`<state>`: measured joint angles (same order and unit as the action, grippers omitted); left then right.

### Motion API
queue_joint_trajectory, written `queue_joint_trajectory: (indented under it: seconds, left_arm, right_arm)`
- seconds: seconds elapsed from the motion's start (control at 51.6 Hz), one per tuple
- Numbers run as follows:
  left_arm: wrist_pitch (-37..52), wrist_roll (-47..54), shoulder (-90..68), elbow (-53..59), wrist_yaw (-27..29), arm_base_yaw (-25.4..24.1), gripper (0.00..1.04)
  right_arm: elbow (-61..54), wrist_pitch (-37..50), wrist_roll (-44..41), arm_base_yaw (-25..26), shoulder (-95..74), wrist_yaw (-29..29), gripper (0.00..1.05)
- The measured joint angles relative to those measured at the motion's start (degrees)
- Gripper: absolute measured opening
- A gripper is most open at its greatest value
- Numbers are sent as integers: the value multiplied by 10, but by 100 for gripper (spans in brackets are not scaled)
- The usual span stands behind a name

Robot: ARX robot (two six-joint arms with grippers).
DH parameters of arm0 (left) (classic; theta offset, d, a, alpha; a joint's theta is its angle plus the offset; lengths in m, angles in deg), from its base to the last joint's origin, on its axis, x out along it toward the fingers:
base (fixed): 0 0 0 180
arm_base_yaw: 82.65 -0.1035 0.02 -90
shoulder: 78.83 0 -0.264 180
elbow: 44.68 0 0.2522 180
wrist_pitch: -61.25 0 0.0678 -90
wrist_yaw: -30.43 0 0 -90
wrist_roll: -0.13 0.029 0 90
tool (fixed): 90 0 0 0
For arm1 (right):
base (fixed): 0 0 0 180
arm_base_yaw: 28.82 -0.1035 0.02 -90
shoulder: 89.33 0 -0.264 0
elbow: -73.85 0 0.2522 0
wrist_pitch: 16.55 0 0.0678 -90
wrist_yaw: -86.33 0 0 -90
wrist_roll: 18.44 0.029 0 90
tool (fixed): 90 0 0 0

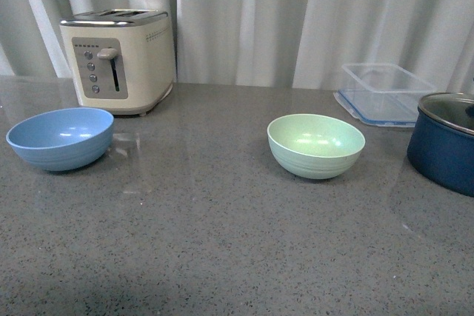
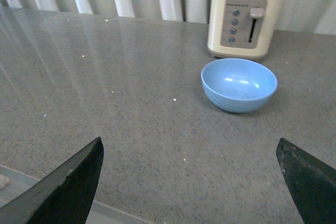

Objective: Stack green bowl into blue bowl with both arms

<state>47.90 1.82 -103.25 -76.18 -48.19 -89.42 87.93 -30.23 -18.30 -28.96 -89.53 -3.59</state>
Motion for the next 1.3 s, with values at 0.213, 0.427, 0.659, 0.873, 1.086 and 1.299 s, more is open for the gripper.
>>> queue_joint_trajectory:
  seconds: [0.213, 0.427, 0.659, 0.873, 1.086, 1.299]
  left_arm:
    - [-6, -51, -195, -181, -40, -45, 98]
    - [-84, -150, -407, -377, -90, -56, 98]
    - [-127, -242, -556, -497, -130, -60, 98]
    - [-133, -283, -647, -543, -130, -52, 98]
    - [-151, -306, -754, -615, -109, -22, 98]
    - [-170, -306, -821, -644, -95, 3, 98]
  right_arm:
    - [0, 0, 0, 0, 0, 0, 95]
    - [0, 0, 0, 0, 0, 0, 95]
    - [0, 0, 0, 0, 0, 0, 95]
    - [0, 0, 0, 0, 0, 0, 95]
    - [0, 0, 0, 0, 0, 0, 95]
    - [0, 0, 0, 0, 0, 0, 95]
